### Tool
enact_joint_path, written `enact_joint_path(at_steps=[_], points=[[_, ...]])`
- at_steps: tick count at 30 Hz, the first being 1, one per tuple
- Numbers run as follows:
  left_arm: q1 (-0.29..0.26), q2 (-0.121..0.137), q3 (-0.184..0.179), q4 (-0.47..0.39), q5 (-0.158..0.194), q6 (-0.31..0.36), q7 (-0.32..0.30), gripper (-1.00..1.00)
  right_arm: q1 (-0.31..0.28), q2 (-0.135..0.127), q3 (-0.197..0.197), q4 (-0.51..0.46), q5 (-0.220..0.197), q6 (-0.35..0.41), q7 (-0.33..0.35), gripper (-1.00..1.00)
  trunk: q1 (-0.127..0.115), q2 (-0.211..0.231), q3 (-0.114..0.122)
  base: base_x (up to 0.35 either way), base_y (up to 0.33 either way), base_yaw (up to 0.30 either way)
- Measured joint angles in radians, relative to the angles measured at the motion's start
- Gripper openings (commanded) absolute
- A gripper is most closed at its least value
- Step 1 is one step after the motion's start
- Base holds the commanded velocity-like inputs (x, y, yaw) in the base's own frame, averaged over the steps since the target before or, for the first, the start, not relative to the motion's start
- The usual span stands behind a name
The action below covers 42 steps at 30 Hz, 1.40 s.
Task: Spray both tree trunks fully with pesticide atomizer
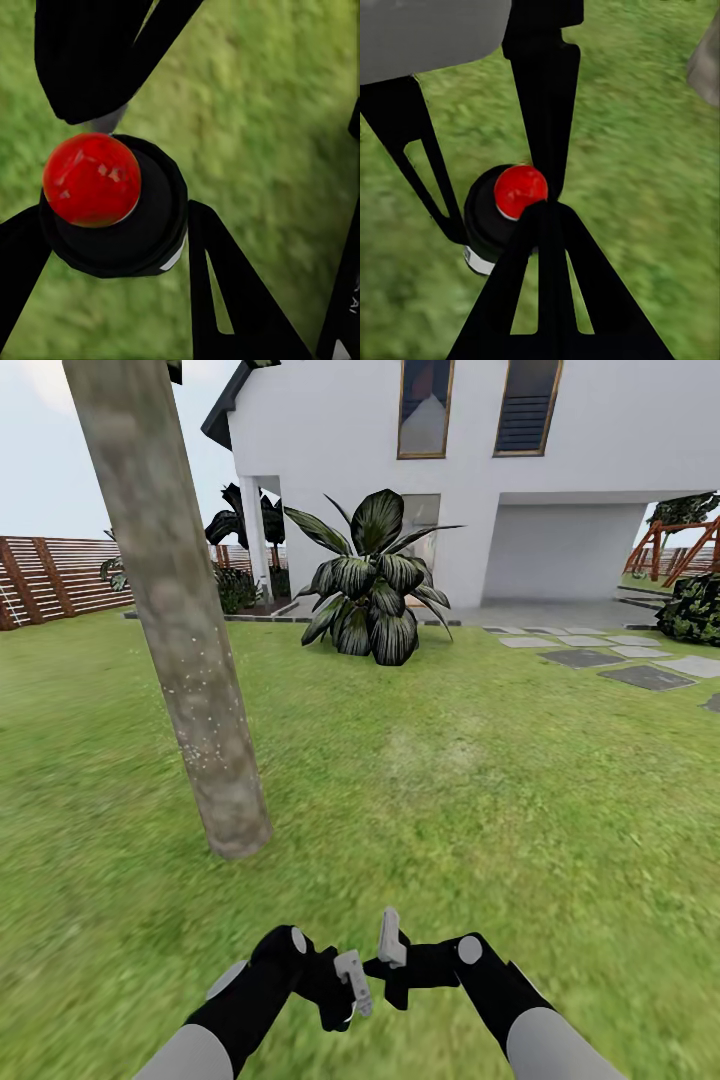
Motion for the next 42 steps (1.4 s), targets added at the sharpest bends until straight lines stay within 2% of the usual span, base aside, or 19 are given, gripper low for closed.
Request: enact_joint_path(at_steps=[5,9,12,16,18,20,21,22,24,25,26,28,29,30,31,33,35,38,42], points=[[0.000,0.003,0.000,0.001,-0.005,-0.002,0.000,-1.00,0.000,0.001,-0.001,0.001,0.001,0.000,0.000,-1.00,0.000,0.000,0.000,0.000,0.000,0.000],[0.000,0.024,0.003,0.002,-0.008,-0.003,0.000,-1.00,0.000,-0.001,0.000,0.001,0.002,0.000,0.000,-1.00,0.000,0.000,0.000,0.000,0.000,0.000],[0.000,0.066,0.007,0.002,-0.009,-0.004,0.000,-1.00,0.000,-0.001,0.000,0.001,0.002,0.000,0.000,-1.00,0.000,0.000,0.000,0.000,0.000,0.000],[0.002,0.145,0.013,-0.004,-0.006,-0.009,-0.004,-1.00,0.000,-0.006,-0.004,0.002,0.002,-0.001,0.000,-1.00,0.000,0.000,0.000,0.000,0.000,0.000],[0.004,0.177,0.072,-0.009,-0.002,-0.013,0.008,-1.00,0.000,-0.029,-0.009,0.008,0.002,-0.004,-0.004,-1.00,0.000,0.000,0.000,0.000,0.000,0.000],[0.008,0.186,0.230,-0.006,-0.001,-0.019,0.054,-1.00,0.001,-0.088,-0.019,0.014,0.000,-0.005,-0.023,-1.00,0.000,0.000,0.000,0.000,0.000,0.000],[0.010,0.186,0.312,-0.002,-0.001,-0.027,0.090,-1.00,0.002,-0.123,-0.054,0.034,-0.010,-0.005,-0.055,-1.00,0.000,0.000,0.000,0.000,0.000,0.000],[0.010,0.187,0.357,0.000,0.003,-0.038,0.116,-1.00,0.003,-0.145,-0.096,0.058,-0.022,-0.005,-0.087,-1.00,0.000,0.000,0.000,0.000,0.000,0.000],[0.012,0.176,0.456,0.006,0.019,-0.066,0.176,-1.00,0.004,-0.179,-0.238,0.104,-0.044,-0.005,-0.191,-1.00,0.000,0.000,0.000,0.000,0.000,0.000],[0.013,0.168,0.499,0.022,0.037,-0.072,0.225,-1.00,0.005,-0.186,-0.311,0.119,-0.048,-0.005,-0.281,-1.00,0.000,0.000,0.000,0.000,0.000,0.000],[0.014,0.158,0.544,0.065,0.086,-0.077,0.315,-1.00,0.006,-0.190,-0.381,0.152,-0.051,-0.005,-0.432,-1.00,0.000,0.000,0.000,0.000,0.000,0.000],[0.013,0.151,0.574,0.109,0.201,-0.082,0.482,-1.00,0.008,-0.193,-0.432,0.231,-0.055,-0.007,-0.695,-1.00,0.000,0.000,0.000,0.000,0.000,0.000],[0.012,0.147,0.576,0.126,0.266,-0.095,0.560,-1.00,0.010,-0.194,-0.442,0.273,-0.056,-0.007,-0.843,1.00,0.000,0.000,0.000,0.000,0.000,0.000],[0.011,0.142,0.576,0.146,0.309,-0.133,0.629,-1.00,0.025,-0.196,-0.447,0.311,-0.057,-0.009,-0.969,1.00,0.000,0.000,0.000,0.000,0.000,0.000],[0.010,0.133,0.576,0.161,0.333,-0.182,0.693,-1.00,0.048,-0.196,-0.449,0.338,-0.058,-0.014,-1.043,1.00,0.000,0.000,0.000,0.000,0.000,0.000],[0.014,0.111,0.576,0.192,0.348,-0.243,0.805,-1.00,0.083,-0.196,-0.451,0.361,-0.066,-0.030,-1.102,1.00,0.000,0.000,0.000,0.000,0.000,0.000],[0.036,0.105,0.579,0.218,0.355,-0.262,0.860,-1.00,0.101,-0.195,-0.451,0.368,-0.093,-0.035,-1.118,1.00,0.000,0.000,0.000,0.000,0.000,0.000],[0.068,0.092,0.580,0.281,0.358,-0.267,0.875,-1.00,0.113,-0.197,-0.451,0.370,-0.106,-0.037,-1.121,1.00,0.000,0.000,0.000,0.000,0.000,0.000],[0.072,0.096,0.587,0.358,0.366,-0.272,0.877,-1.00,0.130,-0.185,-0.451,0.371,-0.110,-0.037,-1.121,1.00,0.000,0.000,0.000,0.000,0.000,0.000]])
